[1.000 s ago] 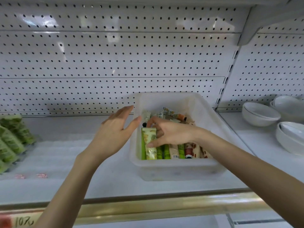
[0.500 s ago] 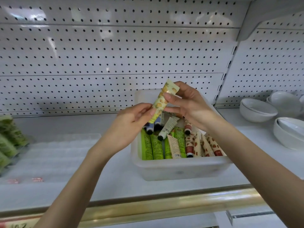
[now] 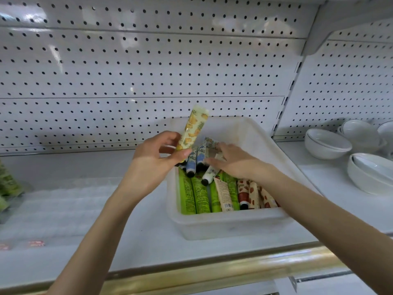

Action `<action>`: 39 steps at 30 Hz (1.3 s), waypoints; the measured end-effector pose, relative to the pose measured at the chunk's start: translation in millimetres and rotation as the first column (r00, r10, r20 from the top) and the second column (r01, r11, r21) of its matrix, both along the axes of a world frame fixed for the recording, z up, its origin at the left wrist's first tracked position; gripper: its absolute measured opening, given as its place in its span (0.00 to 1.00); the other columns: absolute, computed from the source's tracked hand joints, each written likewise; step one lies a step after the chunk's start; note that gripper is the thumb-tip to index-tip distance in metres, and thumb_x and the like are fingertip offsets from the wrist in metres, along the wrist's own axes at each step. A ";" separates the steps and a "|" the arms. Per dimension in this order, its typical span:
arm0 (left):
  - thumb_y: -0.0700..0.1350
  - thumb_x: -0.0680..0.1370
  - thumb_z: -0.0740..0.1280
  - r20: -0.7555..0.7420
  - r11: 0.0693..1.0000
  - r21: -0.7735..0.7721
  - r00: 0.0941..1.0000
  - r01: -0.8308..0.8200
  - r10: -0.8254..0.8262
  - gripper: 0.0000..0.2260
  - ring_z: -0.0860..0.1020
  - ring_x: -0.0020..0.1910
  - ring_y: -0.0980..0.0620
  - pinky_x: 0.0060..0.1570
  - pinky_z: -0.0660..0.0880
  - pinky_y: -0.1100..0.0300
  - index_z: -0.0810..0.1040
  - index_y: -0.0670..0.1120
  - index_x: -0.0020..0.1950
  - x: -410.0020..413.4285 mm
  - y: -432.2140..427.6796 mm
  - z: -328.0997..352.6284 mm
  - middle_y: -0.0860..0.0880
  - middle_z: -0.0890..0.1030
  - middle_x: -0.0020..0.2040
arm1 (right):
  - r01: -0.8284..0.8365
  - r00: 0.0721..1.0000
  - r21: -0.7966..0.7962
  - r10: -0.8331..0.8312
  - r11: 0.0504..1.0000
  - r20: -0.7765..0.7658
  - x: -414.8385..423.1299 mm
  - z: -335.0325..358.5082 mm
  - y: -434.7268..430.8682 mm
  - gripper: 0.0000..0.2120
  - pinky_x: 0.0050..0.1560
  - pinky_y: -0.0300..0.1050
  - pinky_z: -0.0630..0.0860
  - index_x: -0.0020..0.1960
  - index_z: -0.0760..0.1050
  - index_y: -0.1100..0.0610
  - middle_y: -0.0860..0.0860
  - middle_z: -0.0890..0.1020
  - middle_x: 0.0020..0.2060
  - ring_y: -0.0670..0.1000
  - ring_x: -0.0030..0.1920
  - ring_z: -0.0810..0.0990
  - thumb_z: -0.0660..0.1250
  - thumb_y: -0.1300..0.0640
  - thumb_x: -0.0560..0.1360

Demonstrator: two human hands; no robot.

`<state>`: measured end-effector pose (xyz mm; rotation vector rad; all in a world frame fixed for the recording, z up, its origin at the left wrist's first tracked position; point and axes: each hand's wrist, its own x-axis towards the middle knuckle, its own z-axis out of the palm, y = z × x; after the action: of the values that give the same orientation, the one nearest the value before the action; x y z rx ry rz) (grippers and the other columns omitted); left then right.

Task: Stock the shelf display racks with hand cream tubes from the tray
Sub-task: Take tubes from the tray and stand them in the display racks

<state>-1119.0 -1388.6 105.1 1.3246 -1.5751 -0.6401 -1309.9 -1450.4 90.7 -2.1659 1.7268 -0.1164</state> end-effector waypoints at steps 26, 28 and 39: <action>0.47 0.72 0.71 -0.091 1.000 -0.001 0.996 -0.006 0.006 0.09 0.79 0.45 0.59 0.45 0.76 0.66 0.79 0.49 0.51 15.3 5.9 -11.0 0.53 0.82 0.48 | -0.004 0.954 0.249 -0.071 0.969 0.291 3.0 -0.4 -4.9 0.32 0.53 0.42 0.70 0.73 0.59 0.57 0.53 0.69 0.65 0.50 0.57 0.70 0.67 0.62 0.73; 0.46 0.72 0.71 -0.100 1.000 -0.007 0.995 -0.010 0.009 0.08 0.79 0.44 0.60 0.43 0.75 0.69 0.79 0.49 0.50 16.5 7.6 -10.3 0.54 0.82 0.47 | -0.011 0.954 0.249 -0.065 0.968 0.294 1.8 1.7 -4.0 0.32 0.55 0.43 0.70 0.73 0.58 0.57 0.54 0.69 0.65 0.50 0.57 0.70 0.67 0.63 0.73; 0.42 0.73 0.70 -0.210 0.999 0.016 0.977 0.035 -0.031 0.10 0.81 0.44 0.57 0.43 0.77 0.68 0.79 0.43 0.53 13.1 18.5 -5.3 0.51 0.83 0.48 | -0.114 0.859 0.232 -0.022 0.966 0.512 -1.5 11.3 3.9 0.24 0.56 0.43 0.72 0.71 0.62 0.60 0.57 0.71 0.67 0.50 0.57 0.73 0.64 0.58 0.77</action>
<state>-1105.9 -1370.1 99.9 1.2053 -1.4246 -0.7919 -1311.4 -1446.5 102.0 -1.7763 1.3013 -0.3982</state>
